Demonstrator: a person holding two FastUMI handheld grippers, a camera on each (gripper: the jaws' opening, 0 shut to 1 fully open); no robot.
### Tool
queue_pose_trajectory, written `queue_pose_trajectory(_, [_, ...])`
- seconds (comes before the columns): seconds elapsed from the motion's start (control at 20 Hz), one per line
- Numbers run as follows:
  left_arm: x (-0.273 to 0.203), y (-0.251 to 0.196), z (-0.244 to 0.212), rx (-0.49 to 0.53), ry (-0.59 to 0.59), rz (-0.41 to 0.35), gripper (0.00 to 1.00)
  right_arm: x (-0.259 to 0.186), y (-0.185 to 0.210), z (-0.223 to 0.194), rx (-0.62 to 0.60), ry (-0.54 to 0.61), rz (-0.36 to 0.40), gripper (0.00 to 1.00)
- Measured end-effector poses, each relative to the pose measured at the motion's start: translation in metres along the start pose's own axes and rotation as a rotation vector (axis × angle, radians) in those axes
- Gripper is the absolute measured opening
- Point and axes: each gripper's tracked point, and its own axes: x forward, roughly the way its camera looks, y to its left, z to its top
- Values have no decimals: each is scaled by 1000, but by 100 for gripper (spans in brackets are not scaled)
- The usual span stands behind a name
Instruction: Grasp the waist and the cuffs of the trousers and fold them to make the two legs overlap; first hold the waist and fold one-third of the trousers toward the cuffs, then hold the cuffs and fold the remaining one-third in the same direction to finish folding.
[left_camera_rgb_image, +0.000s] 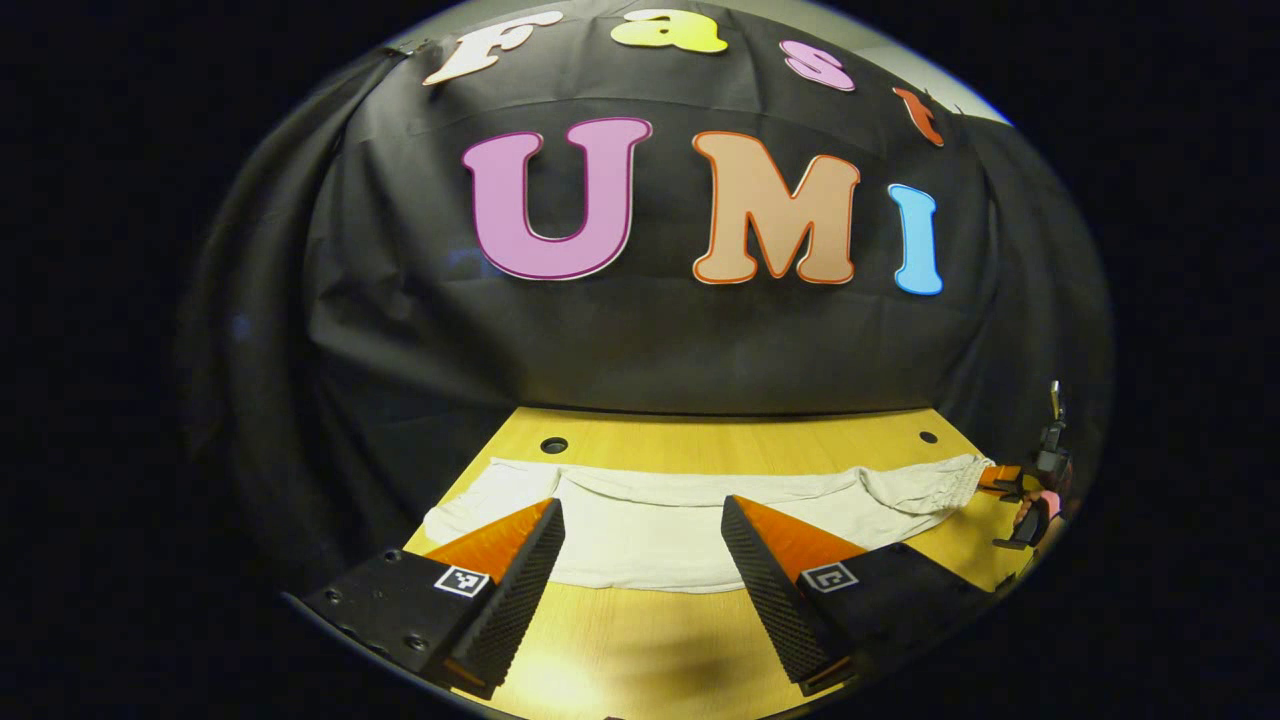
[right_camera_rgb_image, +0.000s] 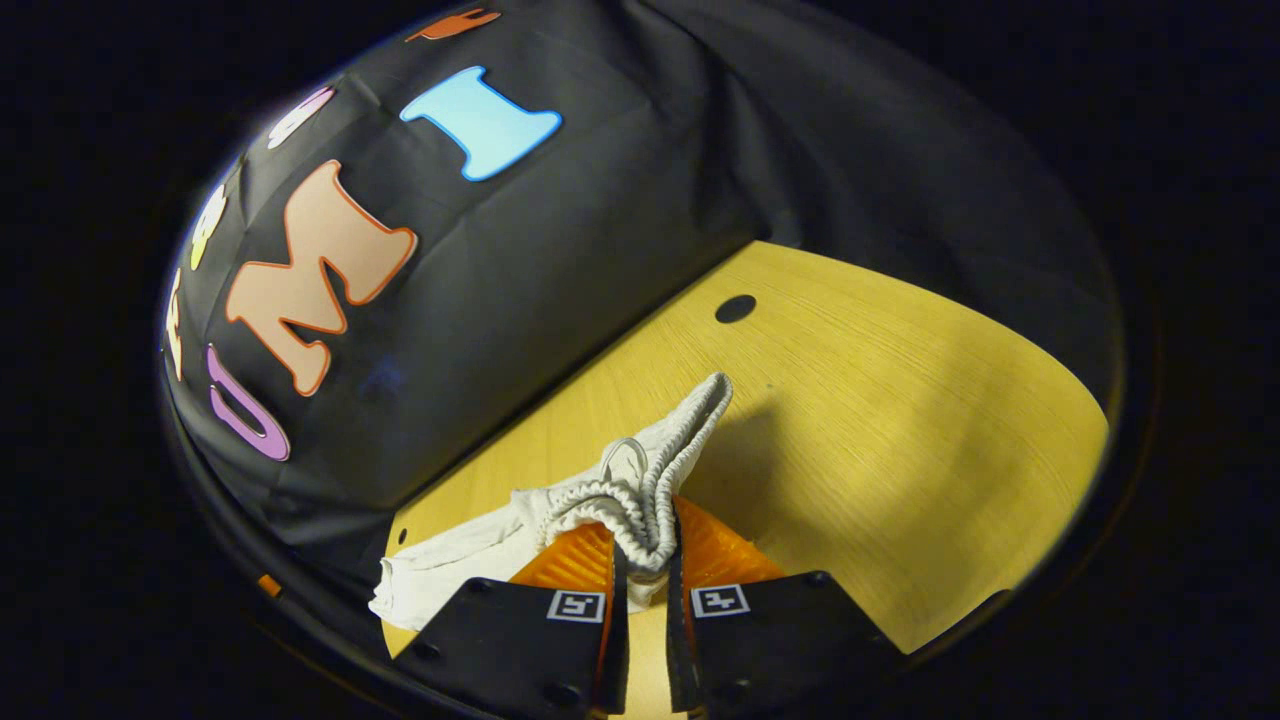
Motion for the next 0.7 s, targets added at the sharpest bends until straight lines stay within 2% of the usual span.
queue_pose_trajectory(0.15, [0, 23, -3, -38, -6, 21, 97, -16, 49, 8, -56, -62, 53, 17])
queue_pose_trajectory(0.4, [4, 74, -13, -98, -6, 50, 97, -29, 164, 5, -168, -122, 160, 17])
queue_pose_trajectory(0.55, [9, 115, -24, -135, 10, 65, 95, -23, 232, -16, -237, -135, 202, 17])
queue_pose_trajectory(0.7, [18, 165, -35, -142, 34, 91, 95, -11, 302, -61, -291, -105, 269, 17])
